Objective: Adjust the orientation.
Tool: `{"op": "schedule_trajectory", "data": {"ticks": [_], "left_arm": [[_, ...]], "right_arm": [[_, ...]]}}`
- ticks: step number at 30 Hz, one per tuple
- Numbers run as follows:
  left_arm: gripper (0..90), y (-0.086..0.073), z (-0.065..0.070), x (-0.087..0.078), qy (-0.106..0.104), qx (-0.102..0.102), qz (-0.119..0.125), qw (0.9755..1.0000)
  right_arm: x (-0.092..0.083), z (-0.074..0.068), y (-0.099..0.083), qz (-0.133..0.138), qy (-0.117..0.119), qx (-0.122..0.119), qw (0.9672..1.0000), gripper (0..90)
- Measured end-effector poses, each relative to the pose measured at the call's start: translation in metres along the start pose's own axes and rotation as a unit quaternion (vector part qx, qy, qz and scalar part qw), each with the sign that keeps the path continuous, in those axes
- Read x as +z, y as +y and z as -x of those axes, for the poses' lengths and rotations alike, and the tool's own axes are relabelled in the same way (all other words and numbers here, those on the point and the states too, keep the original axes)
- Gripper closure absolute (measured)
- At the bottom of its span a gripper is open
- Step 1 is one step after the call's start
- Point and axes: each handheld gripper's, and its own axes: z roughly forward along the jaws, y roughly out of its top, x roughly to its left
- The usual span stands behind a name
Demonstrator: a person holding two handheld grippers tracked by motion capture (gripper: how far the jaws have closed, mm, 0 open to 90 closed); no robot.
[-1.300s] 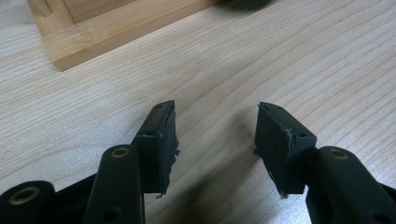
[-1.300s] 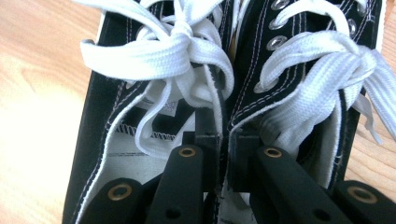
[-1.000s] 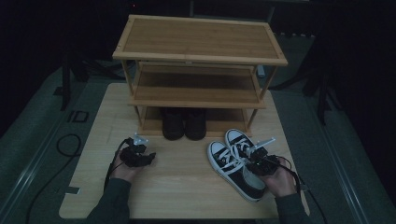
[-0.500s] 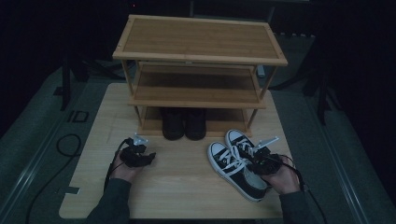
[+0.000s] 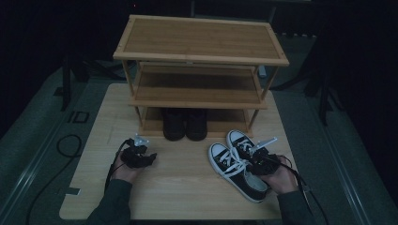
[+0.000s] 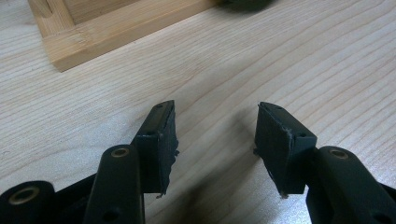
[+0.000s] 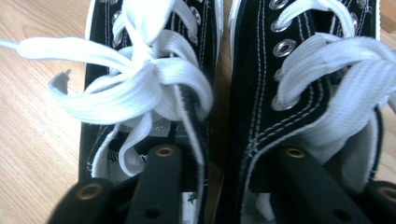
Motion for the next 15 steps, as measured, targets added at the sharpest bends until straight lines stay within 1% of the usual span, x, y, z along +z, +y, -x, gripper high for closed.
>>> {"op": "schedule_trajectory", "data": {"ticks": [1, 4, 7, 9, 10, 12, 15], "left_arm": [[48.6, 0.0000, 0.0000, 0.0000, 0.000, 0.000, 0.000, 1.0000], [48.6, -0.0001, 0.0000, -0.0001, 0.000, 0.001, 0.000, 1.0000], [48.6, -0.0001, 0.0000, -0.0002, -0.001, 0.001, 0.000, 1.0000], [48.6, -0.0001, 0.0000, -0.0002, -0.001, 0.001, 0.000, 1.0000], [48.6, -0.0002, -0.0001, -0.0002, -0.001, 0.001, 0.000, 1.0000], [48.6, -0.0002, -0.0002, -0.0002, -0.002, 0.001, 0.000, 1.0000], [48.6, -0.0004, -0.0002, -0.0002, -0.001, 0.001, 0.001, 1.0000]], "right_arm": [[0.0001, 0.0003, 0.0005, -0.002, -0.003, -0.005, 1.0000, 78.9], [0.0003, 0.0010, 0.0019, -0.007, 0.000, -0.011, 0.9999, 82.7], [-0.0009, 0.0036, 0.0010, -0.001, 0.006, -0.018, 0.9998, 83.7], [-0.0022, 0.0071, -0.0012, 0.006, 0.017, -0.010, 0.9998, 84.5], [-0.0031, 0.0081, -0.0018, 0.009, 0.019, -0.011, 0.9997, 84.6], [-0.0044, 0.0085, -0.0021, 0.012, 0.019, -0.016, 0.9996, 84.7], [-0.0059, 0.0087, -0.0013, 0.016, 0.019, -0.015, 0.9996, 84.7]]}}
